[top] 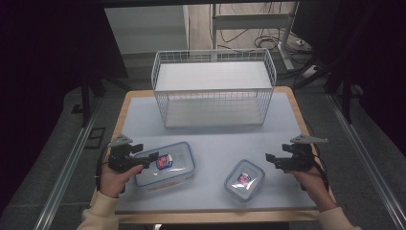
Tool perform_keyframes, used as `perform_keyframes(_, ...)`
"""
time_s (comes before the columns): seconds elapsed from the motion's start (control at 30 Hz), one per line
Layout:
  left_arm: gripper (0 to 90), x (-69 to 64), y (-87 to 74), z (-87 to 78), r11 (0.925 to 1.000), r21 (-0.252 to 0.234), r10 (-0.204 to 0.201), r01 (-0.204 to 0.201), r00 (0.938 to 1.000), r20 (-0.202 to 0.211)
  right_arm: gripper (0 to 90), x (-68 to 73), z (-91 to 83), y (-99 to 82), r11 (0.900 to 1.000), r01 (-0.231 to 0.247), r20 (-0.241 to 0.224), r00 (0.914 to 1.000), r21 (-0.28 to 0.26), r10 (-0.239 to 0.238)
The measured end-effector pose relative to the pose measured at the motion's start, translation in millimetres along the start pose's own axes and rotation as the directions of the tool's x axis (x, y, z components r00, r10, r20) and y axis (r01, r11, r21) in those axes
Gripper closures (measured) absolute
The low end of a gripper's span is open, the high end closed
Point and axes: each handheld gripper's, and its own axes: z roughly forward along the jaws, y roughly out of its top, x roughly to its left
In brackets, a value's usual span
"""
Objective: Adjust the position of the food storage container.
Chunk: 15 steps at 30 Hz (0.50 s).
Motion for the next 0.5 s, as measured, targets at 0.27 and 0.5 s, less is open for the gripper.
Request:
perform_keyframes(0.27, 23.7, -1.9, 0.0, -2.6, 1.0, -0.007, 0.002, -0.002, 0.9997, -0.023, 15.0, 4.1, -0.8, -0.3, 0.9999, 0.005, -0.011, 0.9999, 0.014, -0.005)
perform_keyframes(0.5, 63.2, 3.6, -4.1, -32.2, 0.9993, -0.036, -0.006, 0.007, 0.9999, 0.015, 16.0, 4.8, -3.6, 0.1, 0.9999, -0.005, 0.003, 1.0, 0.014, 0.005)
